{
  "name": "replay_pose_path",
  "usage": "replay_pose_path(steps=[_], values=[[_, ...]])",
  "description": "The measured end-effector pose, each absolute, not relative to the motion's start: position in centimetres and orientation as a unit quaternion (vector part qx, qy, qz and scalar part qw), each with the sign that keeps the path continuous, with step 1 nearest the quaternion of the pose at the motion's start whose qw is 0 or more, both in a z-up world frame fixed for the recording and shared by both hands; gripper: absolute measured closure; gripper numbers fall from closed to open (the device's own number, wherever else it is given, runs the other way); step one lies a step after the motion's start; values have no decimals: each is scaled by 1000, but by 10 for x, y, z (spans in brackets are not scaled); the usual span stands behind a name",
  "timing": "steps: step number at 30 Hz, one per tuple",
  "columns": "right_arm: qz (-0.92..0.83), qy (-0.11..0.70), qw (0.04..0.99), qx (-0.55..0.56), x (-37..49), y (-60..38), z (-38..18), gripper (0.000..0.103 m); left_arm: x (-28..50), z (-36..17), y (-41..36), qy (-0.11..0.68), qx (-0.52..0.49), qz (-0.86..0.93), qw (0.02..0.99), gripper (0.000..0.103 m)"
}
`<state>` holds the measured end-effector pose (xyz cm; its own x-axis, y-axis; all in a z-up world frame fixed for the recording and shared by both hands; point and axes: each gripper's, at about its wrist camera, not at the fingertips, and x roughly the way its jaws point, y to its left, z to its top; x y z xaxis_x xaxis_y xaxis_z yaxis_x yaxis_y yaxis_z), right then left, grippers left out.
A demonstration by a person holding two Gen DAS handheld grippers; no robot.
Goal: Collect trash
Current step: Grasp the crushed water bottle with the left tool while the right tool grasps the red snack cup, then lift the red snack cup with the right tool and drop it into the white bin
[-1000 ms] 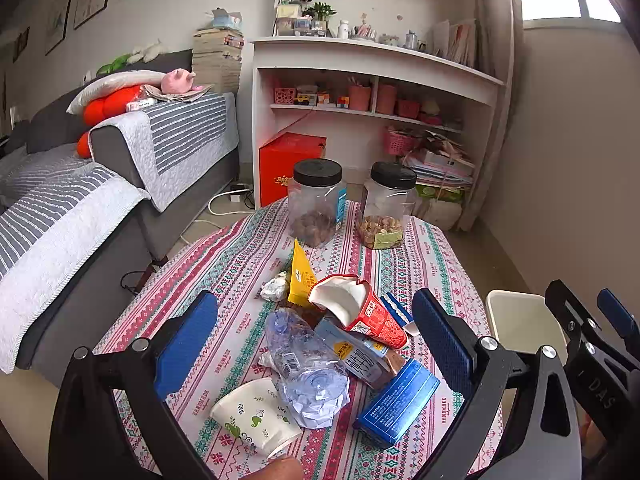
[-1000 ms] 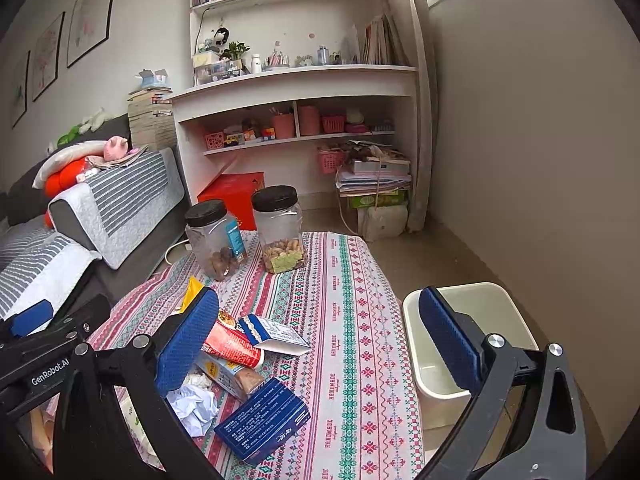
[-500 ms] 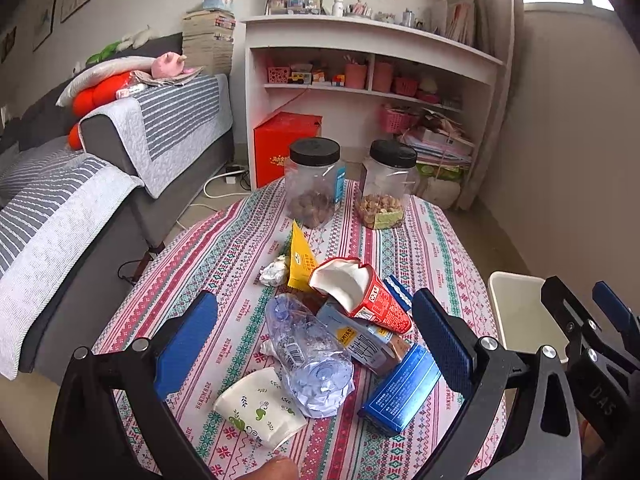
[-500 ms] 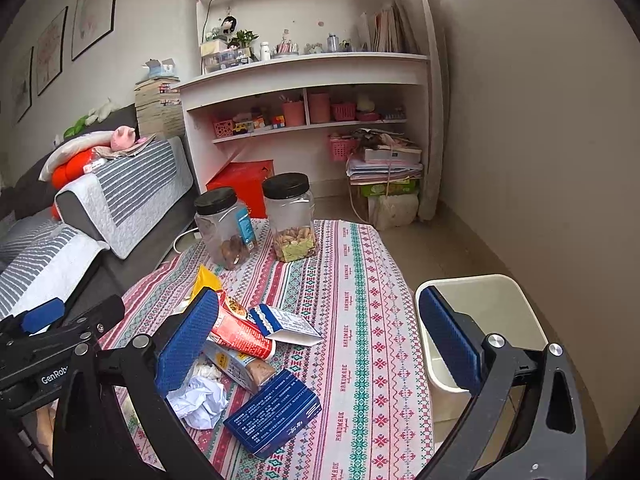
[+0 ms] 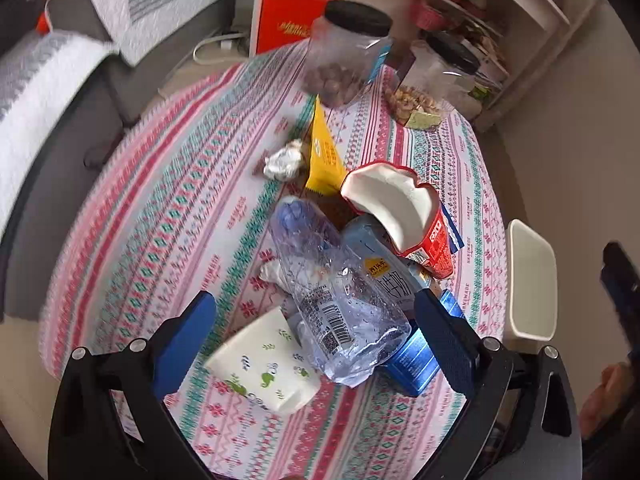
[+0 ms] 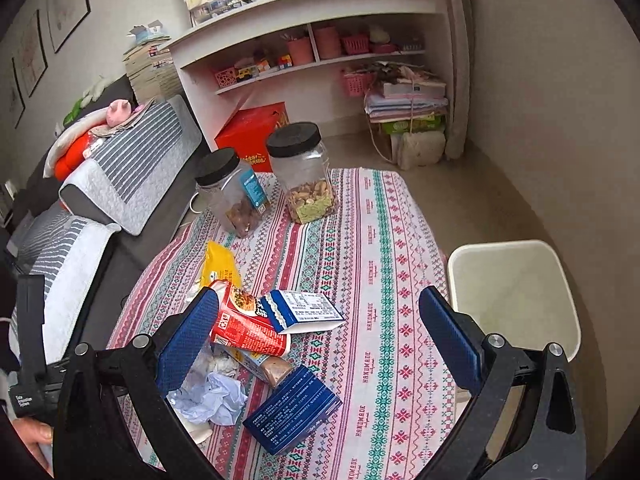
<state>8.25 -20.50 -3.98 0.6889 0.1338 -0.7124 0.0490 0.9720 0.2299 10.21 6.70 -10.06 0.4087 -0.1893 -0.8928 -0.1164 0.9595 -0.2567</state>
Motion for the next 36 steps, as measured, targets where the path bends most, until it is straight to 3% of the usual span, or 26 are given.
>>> replay_pose_path(steps=[4,12,13,16,17,22,28,36], values=[[33,446,880,159,104,-211,-68,7,122,-132,79,593,-235,-24,770,7],[71,483,864,127,137,-192,-83,7,160,-179,78,664,-288,-29,689,7],[73,486,862,126,141,-191,-85,7,162,-185,78,671,-294,-32,680,11],[90,501,851,133,151,-186,-91,7,167,-197,76,677,-310,-63,665,47],[97,502,849,133,154,-184,-92,7,167,-193,76,674,-301,-64,671,49],[134,488,858,83,163,-157,-87,7,165,-160,84,635,-294,-89,709,50],[176,474,860,-73,159,-103,-97,7,148,-110,115,580,-250,-56,774,50],[203,471,845,-149,158,-56,-120,7,139,-100,141,570,-254,-34,781,50]])
